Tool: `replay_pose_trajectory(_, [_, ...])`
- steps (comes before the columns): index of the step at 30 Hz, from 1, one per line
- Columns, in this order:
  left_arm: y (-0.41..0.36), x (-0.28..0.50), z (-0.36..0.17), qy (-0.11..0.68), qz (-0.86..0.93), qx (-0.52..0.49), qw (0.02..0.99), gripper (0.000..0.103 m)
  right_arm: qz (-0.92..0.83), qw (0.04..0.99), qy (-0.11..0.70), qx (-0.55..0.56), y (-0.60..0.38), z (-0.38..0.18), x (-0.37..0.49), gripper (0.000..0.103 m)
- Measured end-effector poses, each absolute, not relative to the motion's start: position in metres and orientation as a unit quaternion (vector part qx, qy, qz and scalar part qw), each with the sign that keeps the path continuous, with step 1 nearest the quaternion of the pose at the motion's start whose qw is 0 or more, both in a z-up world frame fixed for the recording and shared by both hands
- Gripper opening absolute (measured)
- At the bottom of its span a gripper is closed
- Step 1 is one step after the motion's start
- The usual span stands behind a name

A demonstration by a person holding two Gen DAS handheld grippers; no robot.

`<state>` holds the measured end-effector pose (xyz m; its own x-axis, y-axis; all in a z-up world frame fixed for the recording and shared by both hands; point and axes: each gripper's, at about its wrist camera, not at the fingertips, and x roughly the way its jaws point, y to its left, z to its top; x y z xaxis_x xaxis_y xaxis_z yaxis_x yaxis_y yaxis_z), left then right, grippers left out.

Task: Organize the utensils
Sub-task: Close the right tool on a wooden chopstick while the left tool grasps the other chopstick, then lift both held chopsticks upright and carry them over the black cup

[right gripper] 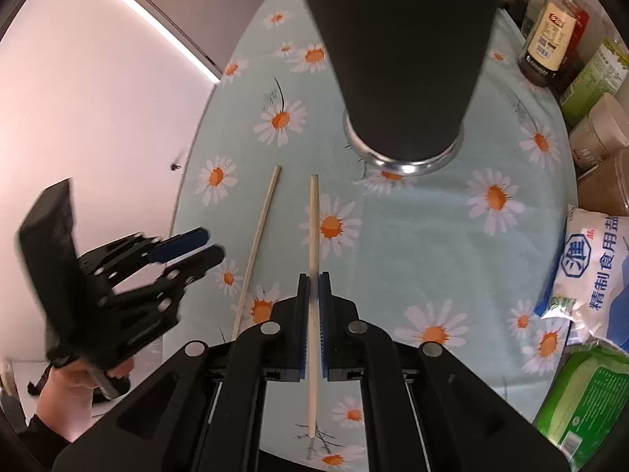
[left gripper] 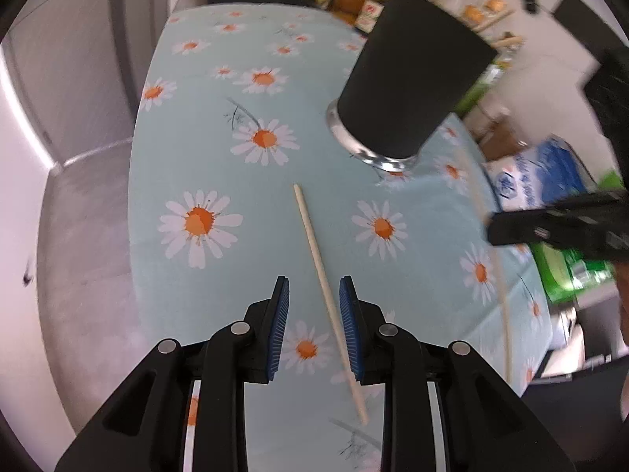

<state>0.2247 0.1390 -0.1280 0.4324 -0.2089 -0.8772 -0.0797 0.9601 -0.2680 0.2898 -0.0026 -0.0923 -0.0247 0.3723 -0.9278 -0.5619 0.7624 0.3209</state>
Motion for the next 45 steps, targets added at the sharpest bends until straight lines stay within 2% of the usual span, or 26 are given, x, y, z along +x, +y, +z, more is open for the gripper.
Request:
replay_pose_trajectory(9, [0.120,0.264,-0.154,0.600,0.029,-0.142,0.786,0.024,0.385,0.701,0.599,-0.043,-0.045,-0.071,0.303,0.006])
replay_pose_trajectory(12, [0.114,0.272,-0.154,0.610,0.044,-0.137,0.779,0.016,0.406,0.693,0.596,-0.028,-0.055,-0.067,0.306,0.006])
replay_pose_trajectory(13, [0.112,0.274,-0.154,0.614,0.046,-0.136,0.776,0.011,0.413,0.686,0.598,-0.020,-0.059,-0.068,0.308,0.006])
replay_pose_trajectory(16, [0.110,0.278,-0.155,0.621,0.066,-0.142,0.768,0.009,0.422,0.680,0.599,-0.019,-0.070,-0.066,0.314,0.006])
replay_pose_trajectory(18, [0.106,0.280,-0.155,0.624,0.073,-0.143,0.764,0.004,0.427,0.675,0.602,-0.020,-0.074,-0.068,0.318,0.006])
replay_pose_trajectory(26, [0.101,0.284,-0.155,0.623,0.090,-0.154,0.761,0.003,0.441,0.656,0.612,-0.018,-0.072,-0.068,0.319,0.006])
replay_pose_trajectory(34, [0.118,0.267,-0.147,0.598,0.080,-0.180,0.777,0.003,0.435,0.663,0.609,-0.030,-0.060,-0.066,0.308,0.006])
replay_pose_trajectory(45, [0.128,0.225,-0.079,0.502,0.013,-0.221,0.836,0.003,0.412,0.689,0.595,-0.011,-0.048,-0.056,0.300,0.006])
